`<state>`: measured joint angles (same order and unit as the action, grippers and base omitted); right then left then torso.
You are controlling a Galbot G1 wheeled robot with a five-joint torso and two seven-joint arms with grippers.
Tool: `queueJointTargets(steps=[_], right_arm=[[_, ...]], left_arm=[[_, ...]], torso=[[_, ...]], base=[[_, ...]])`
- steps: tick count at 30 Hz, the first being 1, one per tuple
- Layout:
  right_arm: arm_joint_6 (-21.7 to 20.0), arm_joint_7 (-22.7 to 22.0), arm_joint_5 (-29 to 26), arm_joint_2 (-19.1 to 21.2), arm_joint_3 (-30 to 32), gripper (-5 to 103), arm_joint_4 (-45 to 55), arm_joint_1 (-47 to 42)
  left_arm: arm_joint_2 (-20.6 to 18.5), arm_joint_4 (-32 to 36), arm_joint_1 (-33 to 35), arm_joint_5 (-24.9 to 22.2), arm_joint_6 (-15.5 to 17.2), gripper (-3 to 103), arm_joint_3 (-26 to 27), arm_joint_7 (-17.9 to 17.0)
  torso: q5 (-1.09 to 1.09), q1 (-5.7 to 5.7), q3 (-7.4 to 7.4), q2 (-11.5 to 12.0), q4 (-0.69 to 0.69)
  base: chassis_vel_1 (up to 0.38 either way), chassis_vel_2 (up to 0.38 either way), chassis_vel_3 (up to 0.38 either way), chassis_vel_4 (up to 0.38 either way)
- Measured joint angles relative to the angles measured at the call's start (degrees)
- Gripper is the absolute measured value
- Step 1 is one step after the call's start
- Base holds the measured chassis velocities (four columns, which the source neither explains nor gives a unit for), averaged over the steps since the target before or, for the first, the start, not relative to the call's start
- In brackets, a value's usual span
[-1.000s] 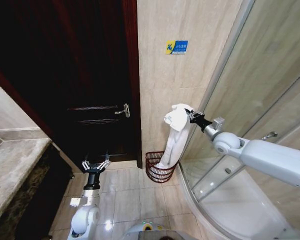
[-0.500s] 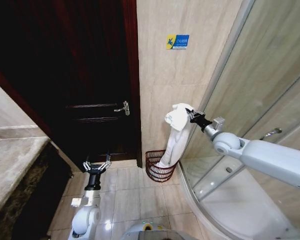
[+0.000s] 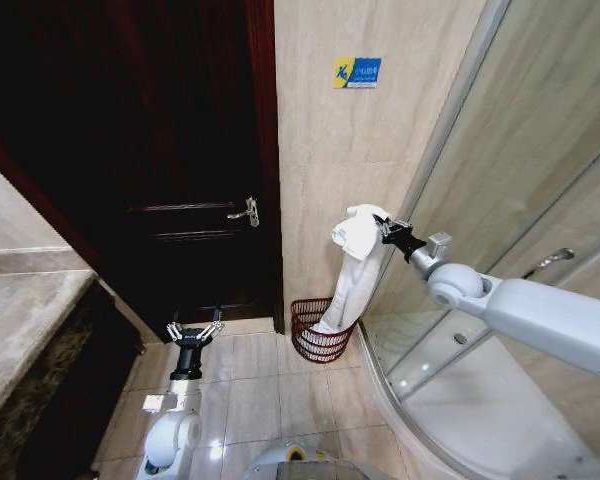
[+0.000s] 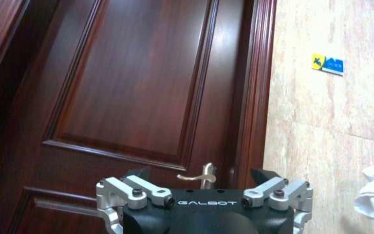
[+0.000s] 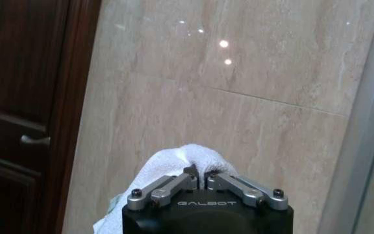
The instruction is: Discard the used towel into the hamper.
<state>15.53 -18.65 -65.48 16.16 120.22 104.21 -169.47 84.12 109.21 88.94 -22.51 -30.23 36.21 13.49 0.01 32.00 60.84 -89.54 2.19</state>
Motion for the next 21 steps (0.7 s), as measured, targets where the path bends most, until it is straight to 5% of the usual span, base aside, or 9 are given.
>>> queueJointTargets(steps=[10, 21], right_arm=[[-4.7, 6.1, -1.9, -13.8, -5.7, 3, 9.7, 13.3], [-4.9, 2.1, -1.8, -26.3, -13.9, 3, 21.1, 19.3]], left_arm=[[0.0, -0.5, -0.7, -0.1, 0.1, 100, -0.1, 0.0], [0.8, -0.6, -0.9, 0.8, 0.3, 100, -0.8, 0.5]], torso=[[-0.03, -2.0, -2.16, 4.1, -0.02], [-0.01, -3.98, -4.35, 8.3, -0.01]], base=[[0.0, 0.0, 0.0, 0.0], [0.0, 0.0, 0.0, 0.0]])
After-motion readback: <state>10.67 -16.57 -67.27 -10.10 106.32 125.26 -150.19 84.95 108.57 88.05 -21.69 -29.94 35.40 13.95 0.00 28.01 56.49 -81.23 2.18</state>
